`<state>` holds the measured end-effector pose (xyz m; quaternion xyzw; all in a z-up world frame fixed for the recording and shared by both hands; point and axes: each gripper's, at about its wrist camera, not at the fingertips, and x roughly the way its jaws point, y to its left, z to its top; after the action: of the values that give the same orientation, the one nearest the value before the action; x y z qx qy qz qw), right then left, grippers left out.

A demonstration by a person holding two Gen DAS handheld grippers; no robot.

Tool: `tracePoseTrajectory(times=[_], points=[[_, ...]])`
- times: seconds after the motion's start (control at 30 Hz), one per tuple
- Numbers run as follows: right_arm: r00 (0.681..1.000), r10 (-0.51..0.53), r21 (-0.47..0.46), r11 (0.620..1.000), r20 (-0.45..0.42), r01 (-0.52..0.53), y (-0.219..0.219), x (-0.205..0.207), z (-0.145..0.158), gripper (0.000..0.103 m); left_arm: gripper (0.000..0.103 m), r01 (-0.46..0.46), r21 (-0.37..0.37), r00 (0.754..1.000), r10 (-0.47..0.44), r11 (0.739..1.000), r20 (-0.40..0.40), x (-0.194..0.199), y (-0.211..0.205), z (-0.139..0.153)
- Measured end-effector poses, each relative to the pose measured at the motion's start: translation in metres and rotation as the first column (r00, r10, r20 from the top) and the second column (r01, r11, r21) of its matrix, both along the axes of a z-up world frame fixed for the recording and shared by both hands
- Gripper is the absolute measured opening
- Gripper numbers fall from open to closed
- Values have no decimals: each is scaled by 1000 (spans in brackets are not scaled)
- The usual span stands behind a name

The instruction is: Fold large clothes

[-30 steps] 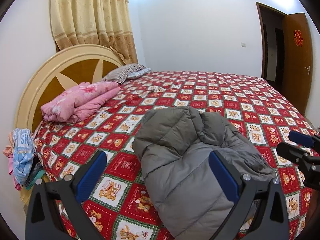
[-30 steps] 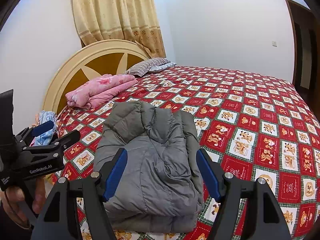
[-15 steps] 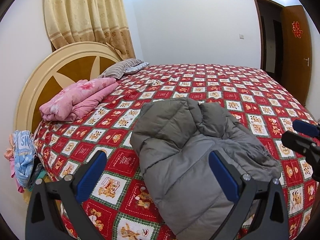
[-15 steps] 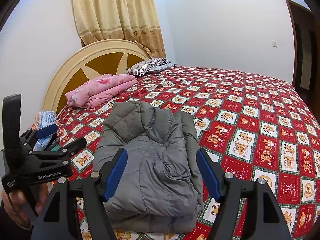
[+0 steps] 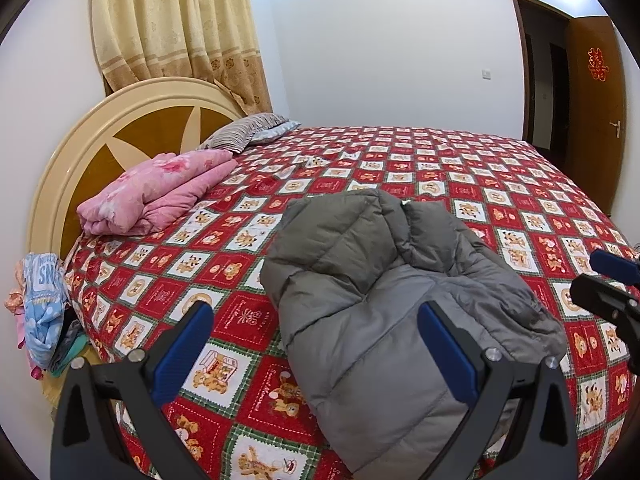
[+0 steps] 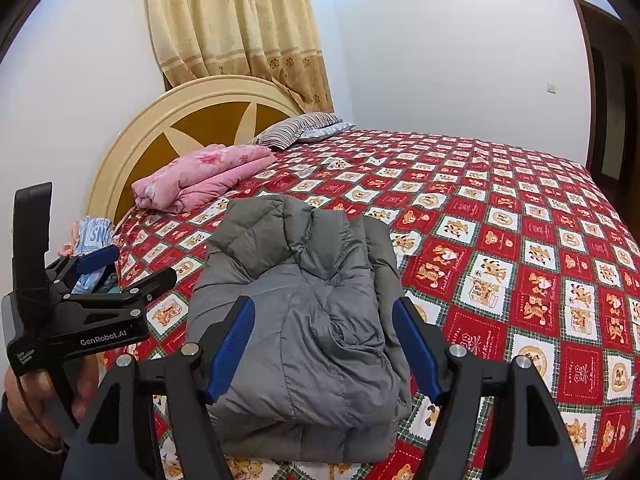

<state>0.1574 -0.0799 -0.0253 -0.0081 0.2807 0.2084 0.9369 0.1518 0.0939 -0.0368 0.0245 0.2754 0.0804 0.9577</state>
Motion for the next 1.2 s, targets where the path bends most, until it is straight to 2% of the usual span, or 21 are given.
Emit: tracePoseTrajectory(times=[0.4, 0.7, 0.9, 1.2], points=[[999, -31, 3, 1000, -9, 31, -15, -1, -7, 71, 103, 28, -15, 1000, -28, 999, -6, 3, -1, -5], [988, -149, 21, 988, -39, 150, -68, 11, -18, 71, 103, 42, 8, 998, -42, 999, -44, 14, -9, -24], [975, -211, 47, 976, -63, 214, -102, 12, -25, 71, 103, 53, 25, 997, -52, 998, -49, 12, -17, -26], [979, -194, 47, 979, -70, 197, -97, 8, -30, 72, 103, 45, 33, 998, -44, 998, -35, 9, -19, -21]])
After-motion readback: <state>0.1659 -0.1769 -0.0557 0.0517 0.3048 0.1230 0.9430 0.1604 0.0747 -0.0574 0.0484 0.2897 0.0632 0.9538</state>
